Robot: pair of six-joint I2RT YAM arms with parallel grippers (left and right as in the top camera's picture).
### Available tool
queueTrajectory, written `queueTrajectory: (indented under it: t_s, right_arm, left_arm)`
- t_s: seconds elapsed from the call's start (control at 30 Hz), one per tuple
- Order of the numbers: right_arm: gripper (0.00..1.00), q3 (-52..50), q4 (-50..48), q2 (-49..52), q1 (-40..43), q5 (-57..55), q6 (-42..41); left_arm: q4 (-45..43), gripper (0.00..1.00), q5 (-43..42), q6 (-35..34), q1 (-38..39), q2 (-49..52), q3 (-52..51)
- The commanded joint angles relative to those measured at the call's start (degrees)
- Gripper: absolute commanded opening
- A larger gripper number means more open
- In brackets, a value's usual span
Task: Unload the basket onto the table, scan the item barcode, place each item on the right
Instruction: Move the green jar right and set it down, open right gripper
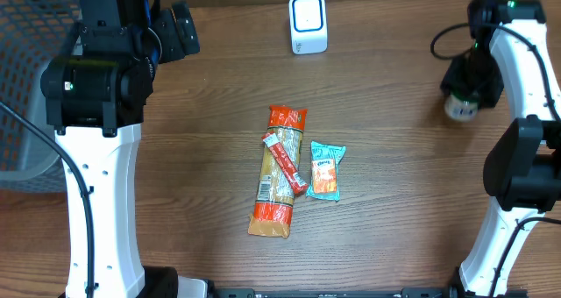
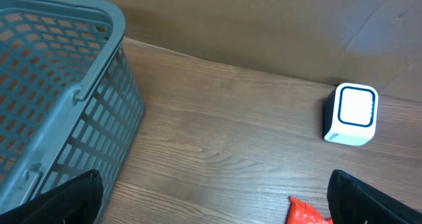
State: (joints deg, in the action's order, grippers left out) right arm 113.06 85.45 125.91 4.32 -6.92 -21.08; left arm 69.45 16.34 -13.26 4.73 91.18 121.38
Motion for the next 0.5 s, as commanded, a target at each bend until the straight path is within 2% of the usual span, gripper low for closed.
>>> queueTrajectory:
  t_s: [0.0,0.23,0.4,0.43,0.47]
  right_arm:
    - [0.04,-5.05,-1.53,-0.52,-0.44,-0.35,1.64]
    - [0.05,-10.43,-3.58,-0.52,-0.44,-0.57,2.05]
    - [0.09,-12.81,-4.79,-0.52,-0.44,-0.57,2.03]
    - [0.12,-13.25,-5.09,-0.52,-0.44,-0.57,2.03]
    - [0.33,-13.86,-5.33,-0.52,-0.44,-0.57,2.05]
  left_arm:
    - [-0.02,1.00,0.59,1.07,-0.22,-0.17,0.55]
    - [-0.02,1.00,0.59,1.07,-0.22,-0.17,0.55]
    - [-0.02,1.00,0.59,1.07,-0.22,-0.17,0.55]
    - [-0.02,1.00,0.59,1.07,-0.22,-0.17,0.55]
    - [-0.02,1.00,0.59,1.07,-0.22,-0.17,0.55]
